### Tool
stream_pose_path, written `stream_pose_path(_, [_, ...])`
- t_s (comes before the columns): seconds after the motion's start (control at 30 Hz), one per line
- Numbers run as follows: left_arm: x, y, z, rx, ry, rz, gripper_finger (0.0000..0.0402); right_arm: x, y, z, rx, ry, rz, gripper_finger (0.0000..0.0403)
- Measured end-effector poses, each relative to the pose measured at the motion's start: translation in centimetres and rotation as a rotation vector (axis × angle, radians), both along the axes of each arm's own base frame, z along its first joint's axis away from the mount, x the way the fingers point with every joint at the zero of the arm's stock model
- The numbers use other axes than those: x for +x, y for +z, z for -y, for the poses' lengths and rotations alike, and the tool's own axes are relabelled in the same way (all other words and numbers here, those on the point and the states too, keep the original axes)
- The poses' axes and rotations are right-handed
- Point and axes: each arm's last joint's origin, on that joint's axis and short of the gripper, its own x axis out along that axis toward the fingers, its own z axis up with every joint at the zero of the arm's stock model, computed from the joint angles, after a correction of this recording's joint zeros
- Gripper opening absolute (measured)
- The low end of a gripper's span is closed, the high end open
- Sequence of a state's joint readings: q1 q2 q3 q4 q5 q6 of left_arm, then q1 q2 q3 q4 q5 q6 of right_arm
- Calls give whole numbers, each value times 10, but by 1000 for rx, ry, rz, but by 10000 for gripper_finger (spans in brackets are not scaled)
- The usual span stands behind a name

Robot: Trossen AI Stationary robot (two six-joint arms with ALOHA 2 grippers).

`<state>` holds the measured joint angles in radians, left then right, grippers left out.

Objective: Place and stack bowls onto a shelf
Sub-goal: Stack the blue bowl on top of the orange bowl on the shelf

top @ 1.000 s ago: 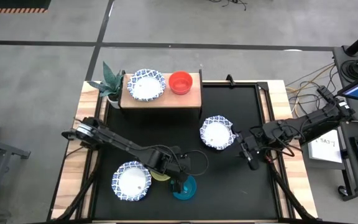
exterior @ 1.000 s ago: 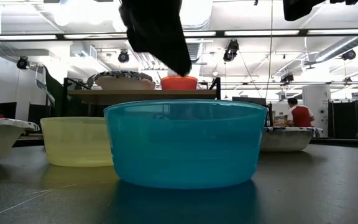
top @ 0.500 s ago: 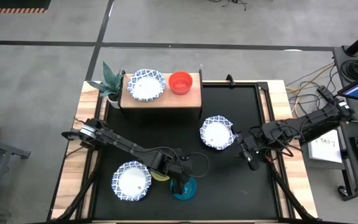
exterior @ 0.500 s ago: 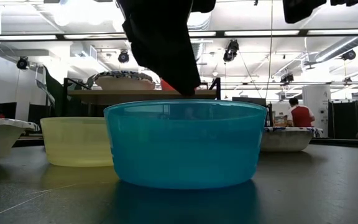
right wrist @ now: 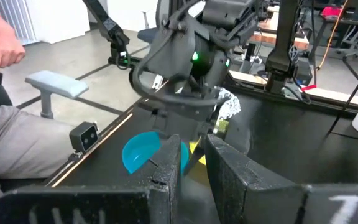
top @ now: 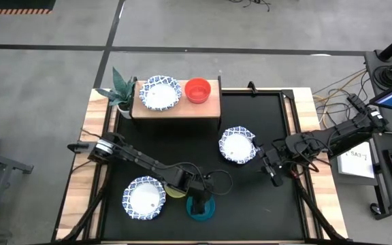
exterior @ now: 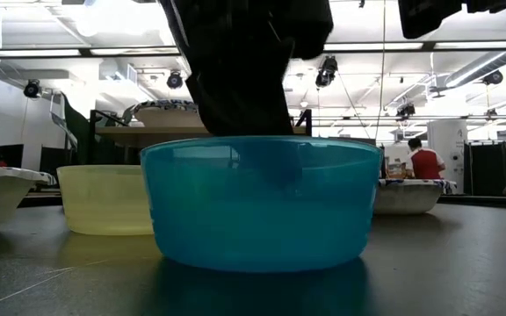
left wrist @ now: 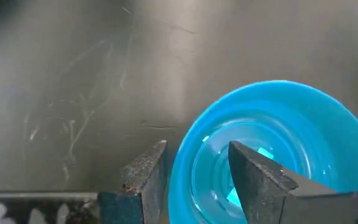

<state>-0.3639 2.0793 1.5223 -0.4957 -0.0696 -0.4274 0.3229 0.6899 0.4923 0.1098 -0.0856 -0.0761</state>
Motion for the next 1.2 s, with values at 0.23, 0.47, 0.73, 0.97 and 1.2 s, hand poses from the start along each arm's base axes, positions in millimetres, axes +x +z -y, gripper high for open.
stream_pose_path(0.23, [2,-2,-2,-6,-5,-4,144,0,-1,0,-2,0,-2,63])
stream_pose_path(0.47, [2,-2,-3,-15,-21,-9,67,0,-1,0,-4,0,-1,63])
stream_pose_path(0.73, [5,0,-6,-20,-31,19,4,0,-1,0,-2,0,-2,63])
stream_pose_path(0.97, [2,29,-17,-35,-57,77,1,0,-1,0,13,-3,-9,63])
stream_pose_path(1.2, [-12,83,-45,-64,-36,170,0,0,-2,0,32,-7,-31,63])
